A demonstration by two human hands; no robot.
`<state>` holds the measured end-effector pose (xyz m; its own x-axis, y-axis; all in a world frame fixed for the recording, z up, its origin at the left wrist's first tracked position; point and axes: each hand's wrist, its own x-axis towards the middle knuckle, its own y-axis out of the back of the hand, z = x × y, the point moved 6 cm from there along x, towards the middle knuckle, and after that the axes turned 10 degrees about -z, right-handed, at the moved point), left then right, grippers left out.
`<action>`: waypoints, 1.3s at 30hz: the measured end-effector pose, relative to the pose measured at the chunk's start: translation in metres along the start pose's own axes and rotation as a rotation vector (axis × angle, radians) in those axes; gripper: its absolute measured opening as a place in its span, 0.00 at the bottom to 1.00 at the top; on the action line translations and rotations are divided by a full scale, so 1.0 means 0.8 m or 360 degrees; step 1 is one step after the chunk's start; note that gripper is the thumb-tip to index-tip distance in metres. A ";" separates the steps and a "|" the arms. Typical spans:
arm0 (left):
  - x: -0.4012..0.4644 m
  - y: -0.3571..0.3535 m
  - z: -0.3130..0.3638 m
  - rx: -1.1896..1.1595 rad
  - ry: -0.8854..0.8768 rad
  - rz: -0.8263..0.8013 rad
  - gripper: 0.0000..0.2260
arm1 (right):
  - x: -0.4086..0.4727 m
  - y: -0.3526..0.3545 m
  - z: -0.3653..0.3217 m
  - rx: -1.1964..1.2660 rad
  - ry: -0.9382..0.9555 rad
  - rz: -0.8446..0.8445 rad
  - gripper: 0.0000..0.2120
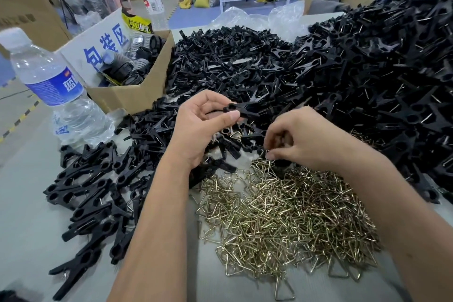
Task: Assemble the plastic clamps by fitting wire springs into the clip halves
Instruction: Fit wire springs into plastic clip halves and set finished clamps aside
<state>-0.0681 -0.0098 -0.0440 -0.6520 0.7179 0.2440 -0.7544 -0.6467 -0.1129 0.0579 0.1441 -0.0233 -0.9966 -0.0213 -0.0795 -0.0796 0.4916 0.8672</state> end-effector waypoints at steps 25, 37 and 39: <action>0.003 -0.017 -0.003 0.0311 0.0010 -0.0161 0.16 | -0.002 -0.020 0.032 0.1576 -0.0007 0.0978 0.06; 0.003 -0.021 -0.001 0.0390 -0.0036 -0.0177 0.15 | -0.005 -0.017 0.030 0.1567 -0.0056 0.1001 0.07; 0.003 -0.022 0.000 0.0336 -0.0038 -0.0186 0.15 | -0.005 -0.019 0.027 0.1678 -0.0010 0.0938 0.07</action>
<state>-0.0561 0.0031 -0.0417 -0.5572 0.7865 0.2663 -0.7902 -0.6008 0.1209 0.0635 0.1557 -0.0464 -0.8739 0.4482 0.1881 0.4461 0.8932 -0.0561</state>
